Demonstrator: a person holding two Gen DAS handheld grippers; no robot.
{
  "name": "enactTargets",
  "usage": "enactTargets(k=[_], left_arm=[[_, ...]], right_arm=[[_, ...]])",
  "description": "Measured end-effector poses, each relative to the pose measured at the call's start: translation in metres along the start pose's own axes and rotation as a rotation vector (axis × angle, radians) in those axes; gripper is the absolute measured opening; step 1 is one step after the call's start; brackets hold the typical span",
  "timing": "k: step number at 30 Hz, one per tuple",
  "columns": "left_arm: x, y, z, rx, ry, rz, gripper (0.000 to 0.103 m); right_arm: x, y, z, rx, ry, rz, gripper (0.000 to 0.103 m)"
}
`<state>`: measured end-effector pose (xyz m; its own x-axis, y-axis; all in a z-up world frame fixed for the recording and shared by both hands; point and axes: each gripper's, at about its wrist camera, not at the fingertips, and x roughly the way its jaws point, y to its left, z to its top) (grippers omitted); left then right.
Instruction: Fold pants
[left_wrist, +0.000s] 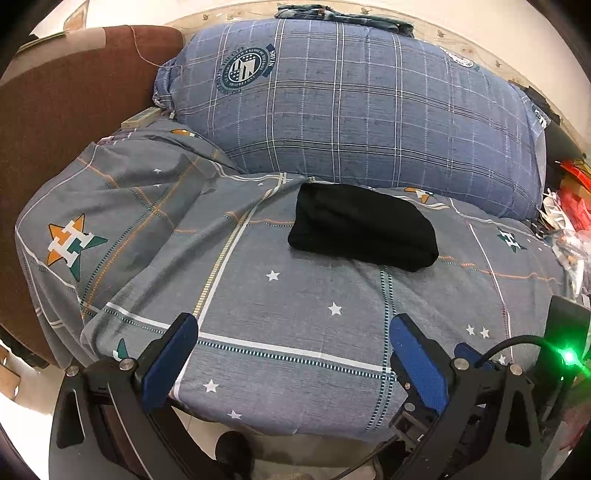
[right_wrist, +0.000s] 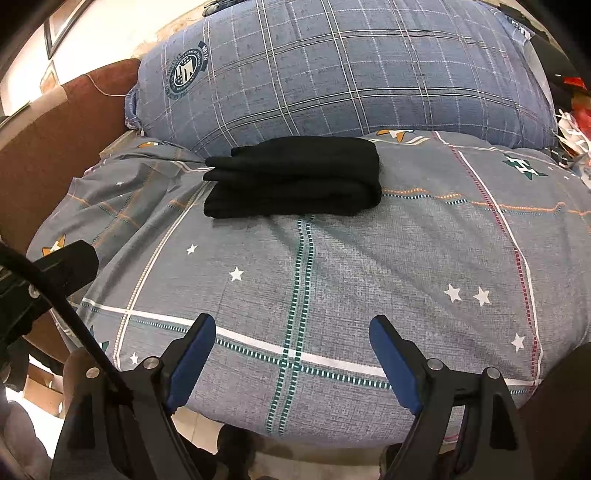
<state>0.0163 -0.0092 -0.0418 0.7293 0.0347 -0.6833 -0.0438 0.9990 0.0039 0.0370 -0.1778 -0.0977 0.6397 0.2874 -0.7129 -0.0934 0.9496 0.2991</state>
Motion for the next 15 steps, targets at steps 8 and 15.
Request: enactTargets(k=[8, 15], left_arm=[[0.007, -0.001, -0.004, 0.001, 0.024, -0.007, 0.103], [0.015, 0.0, -0.007, -0.009, 0.049, -0.017, 0.103]], right_arm=[[0.006, -0.003, -0.003, 0.015, 0.02, -0.01, 0.09], [0.013, -0.004, -0.005, 0.024, 0.037, -0.013, 0.09]])
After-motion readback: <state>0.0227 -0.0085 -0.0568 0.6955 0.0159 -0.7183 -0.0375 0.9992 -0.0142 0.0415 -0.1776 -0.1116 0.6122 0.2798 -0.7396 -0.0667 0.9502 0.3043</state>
